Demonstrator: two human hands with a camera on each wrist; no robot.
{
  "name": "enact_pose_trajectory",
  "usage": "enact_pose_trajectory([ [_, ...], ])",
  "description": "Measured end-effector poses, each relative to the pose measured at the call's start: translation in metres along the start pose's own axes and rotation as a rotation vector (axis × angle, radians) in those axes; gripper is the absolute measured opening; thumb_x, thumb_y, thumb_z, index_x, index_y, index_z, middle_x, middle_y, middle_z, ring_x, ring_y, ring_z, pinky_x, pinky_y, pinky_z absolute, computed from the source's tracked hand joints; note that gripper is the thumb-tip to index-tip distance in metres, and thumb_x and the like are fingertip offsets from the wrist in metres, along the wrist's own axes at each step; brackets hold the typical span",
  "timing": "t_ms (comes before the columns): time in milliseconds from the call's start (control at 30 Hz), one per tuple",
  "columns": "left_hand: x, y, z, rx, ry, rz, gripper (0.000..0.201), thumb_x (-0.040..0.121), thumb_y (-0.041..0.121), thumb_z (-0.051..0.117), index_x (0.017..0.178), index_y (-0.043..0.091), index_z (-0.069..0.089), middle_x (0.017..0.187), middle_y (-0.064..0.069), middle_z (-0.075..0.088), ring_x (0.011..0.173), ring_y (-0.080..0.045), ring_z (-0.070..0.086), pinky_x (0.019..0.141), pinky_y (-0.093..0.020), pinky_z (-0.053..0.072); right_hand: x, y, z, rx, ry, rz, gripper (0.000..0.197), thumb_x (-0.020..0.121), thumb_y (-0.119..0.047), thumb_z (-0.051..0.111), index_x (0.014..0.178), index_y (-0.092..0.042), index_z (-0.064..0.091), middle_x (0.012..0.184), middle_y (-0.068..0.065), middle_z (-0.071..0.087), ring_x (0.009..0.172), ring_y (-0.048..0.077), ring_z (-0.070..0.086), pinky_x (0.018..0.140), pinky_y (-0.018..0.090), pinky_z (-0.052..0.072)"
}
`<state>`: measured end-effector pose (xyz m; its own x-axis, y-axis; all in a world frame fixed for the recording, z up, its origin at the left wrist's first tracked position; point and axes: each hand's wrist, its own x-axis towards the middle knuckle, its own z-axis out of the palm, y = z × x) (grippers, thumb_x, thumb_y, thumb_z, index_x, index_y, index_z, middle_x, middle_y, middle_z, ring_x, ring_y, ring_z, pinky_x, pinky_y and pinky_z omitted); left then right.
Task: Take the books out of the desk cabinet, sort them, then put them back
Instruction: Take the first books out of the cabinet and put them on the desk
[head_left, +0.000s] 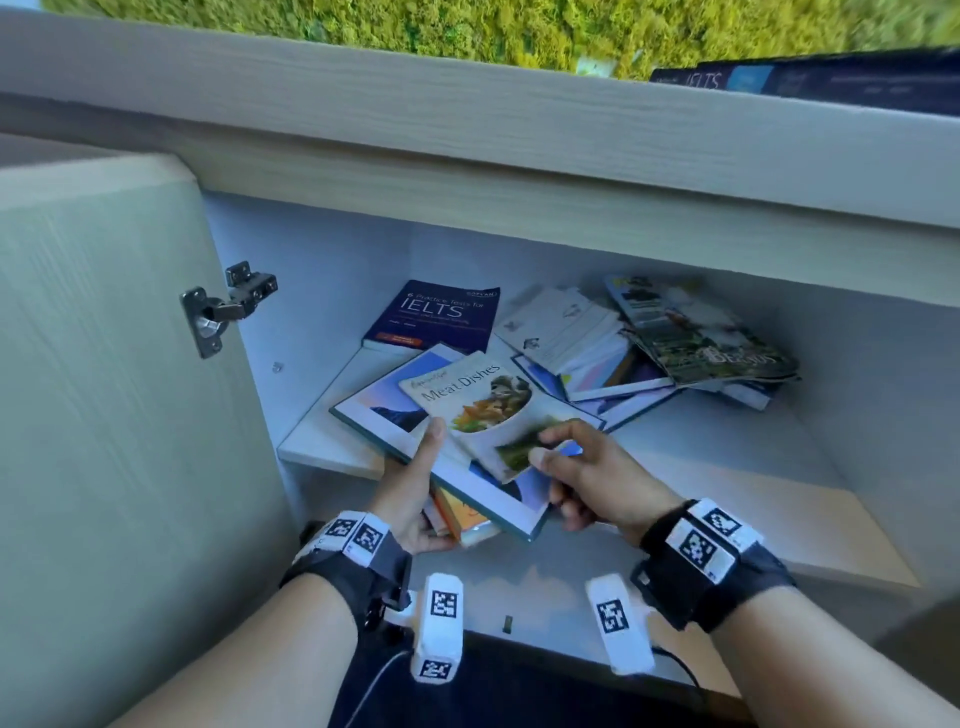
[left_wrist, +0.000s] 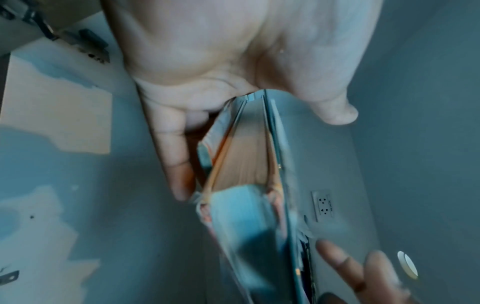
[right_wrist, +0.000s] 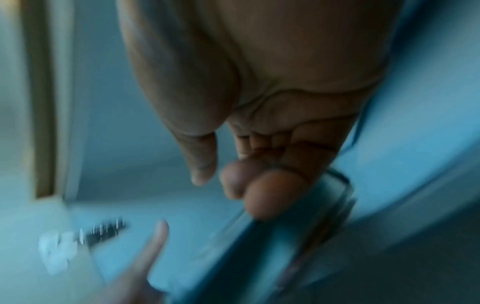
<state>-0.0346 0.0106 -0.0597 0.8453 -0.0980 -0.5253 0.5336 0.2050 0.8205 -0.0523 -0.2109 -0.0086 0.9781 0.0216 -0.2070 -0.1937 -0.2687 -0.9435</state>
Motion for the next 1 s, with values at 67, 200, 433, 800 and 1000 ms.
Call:
enact_pose_trajectory([
  [67, 0.001, 0.001, 0.004, 0.031, -0.001, 0.002, 0.086, 0.060, 0.084, 0.066, 0.122, 0.025, 0.060, 0.099, -0.014, 0.079, 0.088, -0.033, 0.078, 0.069, -0.052, 0.063, 0.003, -0.001, -0.011, -0.313, 0.072, -0.075, 0.023, 0.094, -0.038, 0.069, 0.107, -0.022, 0.059, 0.063, 0.004, 0.062, 0.051, 0.019, 0.056, 0.052, 0.033, 0.049],
  [200, 0.006, -0.002, 0.011, 0.105, 0.093, -0.007, 0.070, 0.076, 0.060, 0.079, 0.125, 0.015, 0.059, 0.100, -0.009, 0.071, 0.089, -0.033, 0.070, 0.075, -0.044, 0.059, 0.042, -0.012, -0.035, -0.605, 0.317, -0.202, 0.051, 0.096, -0.045, 0.062, 0.138, -0.017, 0.053, 0.124, 0.011, 0.064, 0.111, 0.028, 0.062, 0.087, 0.033, 0.045],
  [433, -0.013, 0.014, 0.006, 0.186, -0.001, -0.005, 0.012, 0.097, 0.032, 0.065, 0.103, 0.021, 0.064, 0.125, 0.005, 0.055, 0.081, -0.008, 0.069, 0.061, -0.025, 0.055, 0.084, 0.018, -0.033, -0.887, 0.111, 0.107, 0.070, 0.090, -0.077, 0.043, 0.092, -0.009, 0.063, 0.100, 0.017, 0.065, 0.094, 0.032, 0.064, 0.074, 0.037, 0.046],
  [800, -0.130, 0.038, -0.025, 0.227, -0.148, -0.298, 0.051, 0.063, 0.042, 0.090, 0.111, 0.026, 0.080, 0.123, -0.005, 0.074, 0.122, -0.033, 0.064, 0.115, -0.058, 0.036, -0.113, -0.012, -0.007, 0.314, -0.054, 0.651, 0.026, 0.095, -0.031, 0.069, 0.113, -0.013, 0.065, 0.086, 0.006, 0.078, 0.067, 0.019, 0.075, 0.054, 0.034, 0.060],
  [1000, -0.269, 0.130, -0.017, 0.270, -0.205, -0.398, 0.062, 0.064, 0.061, 0.087, 0.116, 0.029, 0.077, 0.129, 0.006, 0.071, 0.127, -0.021, 0.060, 0.114, -0.045, 0.041, -0.236, -0.137, -0.038, 0.481, -0.117, 0.720, 0.041, 0.090, -0.014, 0.070, 0.131, -0.014, 0.064, 0.124, 0.018, 0.072, 0.112, 0.038, 0.070, 0.092, 0.065, 0.055],
])
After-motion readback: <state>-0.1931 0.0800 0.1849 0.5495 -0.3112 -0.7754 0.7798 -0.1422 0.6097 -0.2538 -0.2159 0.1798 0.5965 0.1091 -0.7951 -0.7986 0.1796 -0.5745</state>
